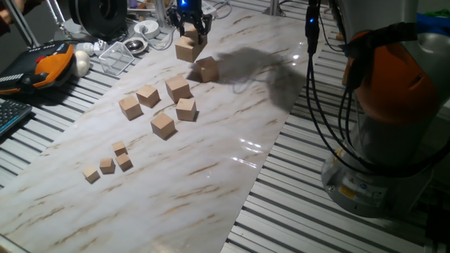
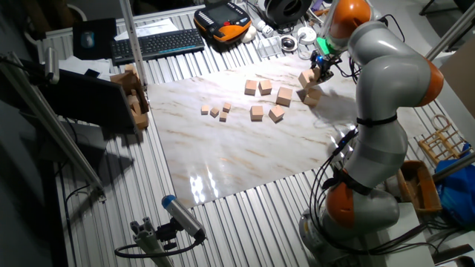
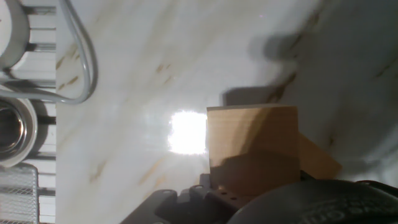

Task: Stack the blocks into a cross shape

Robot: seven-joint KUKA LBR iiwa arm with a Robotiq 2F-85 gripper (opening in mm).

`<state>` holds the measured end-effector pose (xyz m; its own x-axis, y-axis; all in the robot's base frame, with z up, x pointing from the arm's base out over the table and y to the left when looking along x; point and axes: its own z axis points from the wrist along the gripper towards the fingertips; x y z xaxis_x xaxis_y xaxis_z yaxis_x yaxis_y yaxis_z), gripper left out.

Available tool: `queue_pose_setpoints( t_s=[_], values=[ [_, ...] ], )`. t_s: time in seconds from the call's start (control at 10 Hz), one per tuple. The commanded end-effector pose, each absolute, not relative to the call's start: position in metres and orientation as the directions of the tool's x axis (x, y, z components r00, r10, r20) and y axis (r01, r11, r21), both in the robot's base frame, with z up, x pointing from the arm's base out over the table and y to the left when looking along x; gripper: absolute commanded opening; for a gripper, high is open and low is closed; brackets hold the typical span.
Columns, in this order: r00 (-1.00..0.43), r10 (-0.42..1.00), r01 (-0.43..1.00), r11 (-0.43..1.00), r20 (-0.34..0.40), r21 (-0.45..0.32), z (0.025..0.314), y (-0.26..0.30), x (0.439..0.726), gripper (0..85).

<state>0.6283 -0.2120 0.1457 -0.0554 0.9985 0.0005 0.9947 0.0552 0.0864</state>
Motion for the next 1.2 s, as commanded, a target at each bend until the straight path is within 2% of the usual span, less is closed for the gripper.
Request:
queue_pose_setpoints(
  t_s=[0.0,0.4,1.1],
  values=[
    [-0.039,0.999,0.996,0.038,0.016,0.076,0.145,-0.212,0.628,0.0],
    [-0.042,0.999,0.997,0.041,0.005,0.064,0.145,-0.213,0.628,0.0],
    [-0.008,0.999,0.999,0.007,0.038,0.039,0.137,-0.221,0.596,0.0]
  ],
)
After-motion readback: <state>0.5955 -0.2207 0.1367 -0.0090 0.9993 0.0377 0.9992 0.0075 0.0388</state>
